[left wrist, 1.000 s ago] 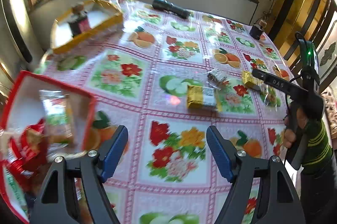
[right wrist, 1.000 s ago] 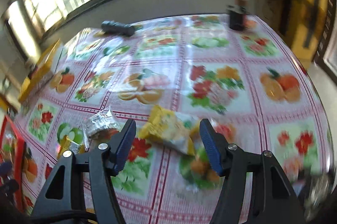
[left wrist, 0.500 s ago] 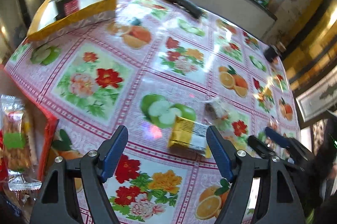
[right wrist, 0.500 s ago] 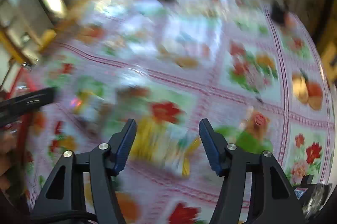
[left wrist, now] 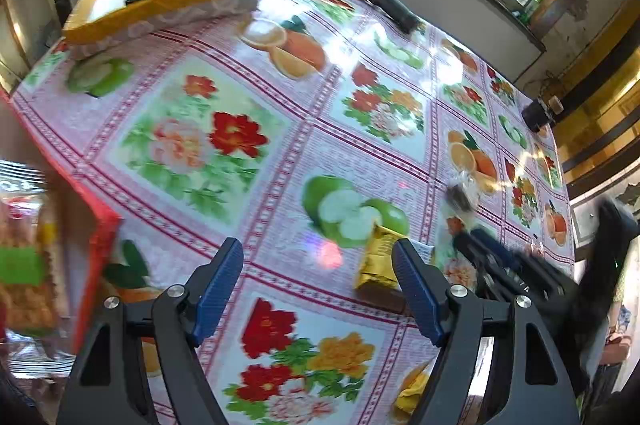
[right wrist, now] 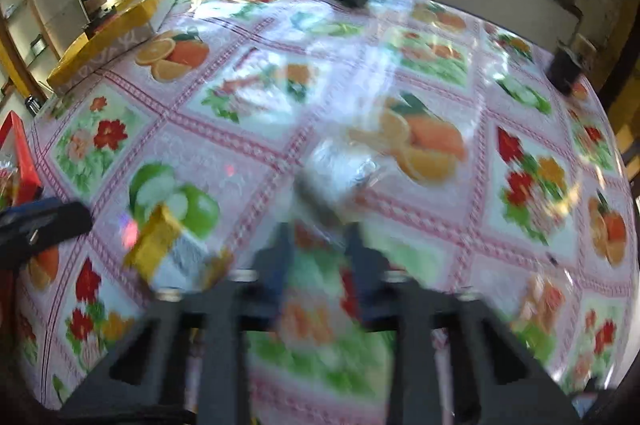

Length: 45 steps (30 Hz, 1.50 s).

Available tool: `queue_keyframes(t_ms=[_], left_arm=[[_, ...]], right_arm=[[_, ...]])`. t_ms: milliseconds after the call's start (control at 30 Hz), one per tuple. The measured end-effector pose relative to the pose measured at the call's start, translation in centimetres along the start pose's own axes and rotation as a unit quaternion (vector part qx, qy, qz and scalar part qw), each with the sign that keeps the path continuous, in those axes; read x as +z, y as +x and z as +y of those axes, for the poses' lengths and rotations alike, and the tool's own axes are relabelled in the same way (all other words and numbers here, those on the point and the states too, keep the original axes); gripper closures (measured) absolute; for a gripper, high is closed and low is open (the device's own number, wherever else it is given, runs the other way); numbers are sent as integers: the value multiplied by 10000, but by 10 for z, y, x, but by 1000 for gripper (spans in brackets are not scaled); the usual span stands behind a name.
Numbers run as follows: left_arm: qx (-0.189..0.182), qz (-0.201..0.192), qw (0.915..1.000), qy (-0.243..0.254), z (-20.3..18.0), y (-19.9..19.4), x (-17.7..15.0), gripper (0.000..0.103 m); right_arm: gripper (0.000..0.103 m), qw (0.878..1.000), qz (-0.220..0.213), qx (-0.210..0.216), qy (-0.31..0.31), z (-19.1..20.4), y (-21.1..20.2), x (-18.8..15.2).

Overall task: Organize snacks
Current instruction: 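Move both tools to the table toward the yellow cake pack and dark-filled clear pack, then grasp the yellow-wrapped cake with left tool while right tool grasps the dark-filled clear pack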

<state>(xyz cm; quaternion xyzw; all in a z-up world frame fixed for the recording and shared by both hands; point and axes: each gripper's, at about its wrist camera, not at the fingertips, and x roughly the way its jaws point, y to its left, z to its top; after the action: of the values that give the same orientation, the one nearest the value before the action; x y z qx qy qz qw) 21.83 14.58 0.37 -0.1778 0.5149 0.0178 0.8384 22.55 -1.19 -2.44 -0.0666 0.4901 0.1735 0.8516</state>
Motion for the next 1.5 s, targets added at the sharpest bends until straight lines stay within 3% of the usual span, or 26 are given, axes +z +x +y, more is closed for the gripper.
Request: queue_keyframes(t_ms=[133,200,267,333,400,533,600,733,800,900,1033,1133,1333,1400,1500], left_arm=[[55,-34,9999,77,-17,9,1,26],[180,-220,9994,175,-29,14,4,26],[390,-246,9973,578,-46,25,4,26],[563,-135,9933,999,-59,36,-1,27],[455,-98,9903,1311,-61,37,-10,27],[417,53,9833,1771,-54,28,-27,28],[496,257,9787,1973,-49,28,-40,39],[348,303,9717,2317,-32,13,-70,39],[217,381,9734,2247,-22,4,-77,40],[5,244,9830,1818,3,-18,-79,39],[-312,200,9951,916,20,-28,-57,30],[-358,221,9982,421,12,-19,-37,27],[84,627,9976,263,-25,25,-31,25],[350,499,9972,430,-34,25,-37,23],[379,416,9961,681,-43,34,-34,21]], right_arm=[[88,9998,47,205,61,-6,-21,-29],[81,9986,-146,321,390,-14,-33,-29],[67,9964,-427,178,706,-23,-40,-19],[66,9938,-563,100,958,-35,-32,1],[66,9918,-492,190,1162,-43,-16,21],[66,9940,-380,63,1026,-40,21,53],[66,9949,-457,42,893,-35,24,60],[67,9985,-156,273,441,-18,6,37],[67,9993,29,364,52,-3,-10,16],[66,9990,94,403,-171,8,-36,-19],[41,9976,-198,413,519,-2,-62,-45],[39,9969,-321,258,678,4,-72,-61],[35,9990,-443,28,13,25,-68,-66],[34,9986,-471,97,-214,25,-67,-63],[31,9960,-519,259,-680,24,-67,-58]])
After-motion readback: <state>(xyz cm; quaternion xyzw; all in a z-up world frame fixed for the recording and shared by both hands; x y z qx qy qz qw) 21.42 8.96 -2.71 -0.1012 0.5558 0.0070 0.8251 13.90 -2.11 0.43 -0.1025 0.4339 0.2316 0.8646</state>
